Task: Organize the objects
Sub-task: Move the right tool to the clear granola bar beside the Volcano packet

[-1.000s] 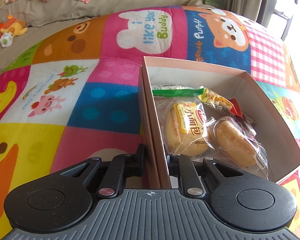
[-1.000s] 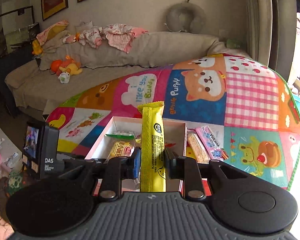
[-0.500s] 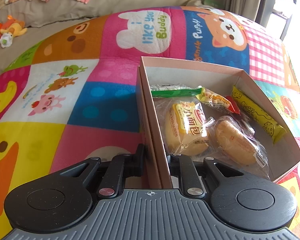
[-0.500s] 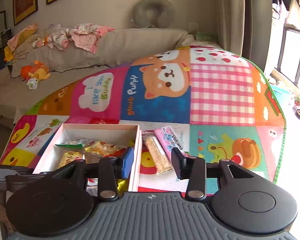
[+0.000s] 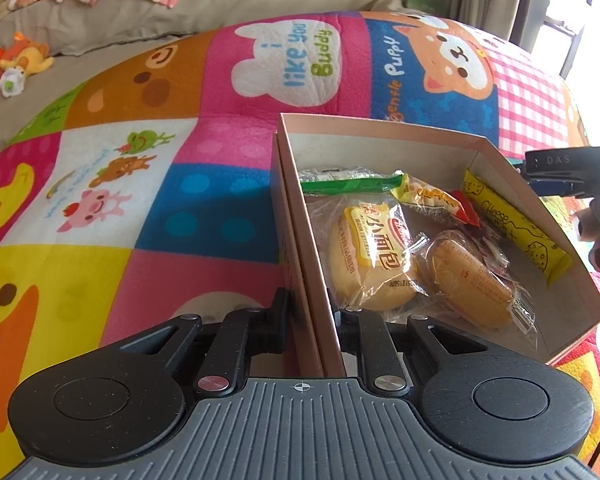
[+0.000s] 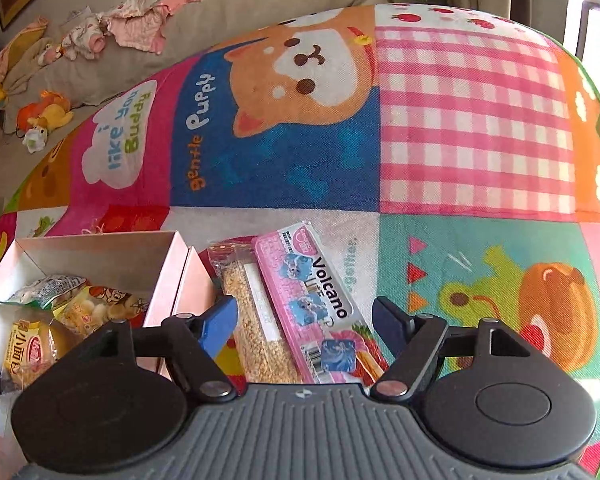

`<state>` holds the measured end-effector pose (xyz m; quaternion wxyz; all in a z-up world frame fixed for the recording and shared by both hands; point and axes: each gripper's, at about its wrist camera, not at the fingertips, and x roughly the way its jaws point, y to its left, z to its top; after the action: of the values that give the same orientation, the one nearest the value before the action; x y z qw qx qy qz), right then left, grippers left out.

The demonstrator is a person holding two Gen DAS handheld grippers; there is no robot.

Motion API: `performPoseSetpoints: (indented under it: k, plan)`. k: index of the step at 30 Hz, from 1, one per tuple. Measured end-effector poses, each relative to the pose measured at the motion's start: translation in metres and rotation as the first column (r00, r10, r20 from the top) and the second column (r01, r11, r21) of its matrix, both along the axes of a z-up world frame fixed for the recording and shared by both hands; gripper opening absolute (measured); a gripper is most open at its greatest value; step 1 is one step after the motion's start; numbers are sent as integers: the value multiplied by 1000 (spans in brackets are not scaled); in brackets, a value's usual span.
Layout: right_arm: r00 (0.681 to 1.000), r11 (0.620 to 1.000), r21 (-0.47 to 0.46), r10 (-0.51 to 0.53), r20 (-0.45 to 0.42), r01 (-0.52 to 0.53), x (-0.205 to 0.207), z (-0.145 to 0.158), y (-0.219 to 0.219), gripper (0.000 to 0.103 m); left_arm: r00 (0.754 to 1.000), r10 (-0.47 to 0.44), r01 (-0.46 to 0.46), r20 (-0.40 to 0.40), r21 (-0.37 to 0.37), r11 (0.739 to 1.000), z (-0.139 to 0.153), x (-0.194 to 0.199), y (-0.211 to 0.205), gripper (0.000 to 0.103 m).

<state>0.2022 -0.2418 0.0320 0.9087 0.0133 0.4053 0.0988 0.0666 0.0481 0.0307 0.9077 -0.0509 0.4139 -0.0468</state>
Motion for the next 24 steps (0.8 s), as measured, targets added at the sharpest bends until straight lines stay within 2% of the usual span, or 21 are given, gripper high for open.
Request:
performPoseSetpoints:
  k: [3, 4, 10, 15, 20, 24]
  plan:
    - [998, 994, 107, -31, -61, 37, 21, -7, -7, 75, 1000, -2, 2, 2, -2, 1000, 0, 0, 0, 18]
    - [997, 992, 117, -37, -72, 45, 24, -9, -7, 76, 1000, -2, 2, 2, -3, 1000, 0, -1, 0, 18]
    - [993, 991, 129, 59, -103, -46, 16, -10, -3, 77, 1000, -5, 5, 9, -11, 1000, -1, -1, 1, 19]
    - [982, 987, 86, 146, -116, -137, -8, -10, -10, 77, 1000, -5, 5, 10, -16, 1000, -1, -1, 2, 19]
    - [983, 985, 105, 151, -109, -139, -9, -12, -12, 80, 1000, -4, 4, 7, -12, 1000, -1, -1, 2, 19]
    - [989, 987, 131, 107, -101, -94, 4, -14, -11, 80, 1000, -3, 3, 6, -8, 1000, -1, 0, 1, 19]
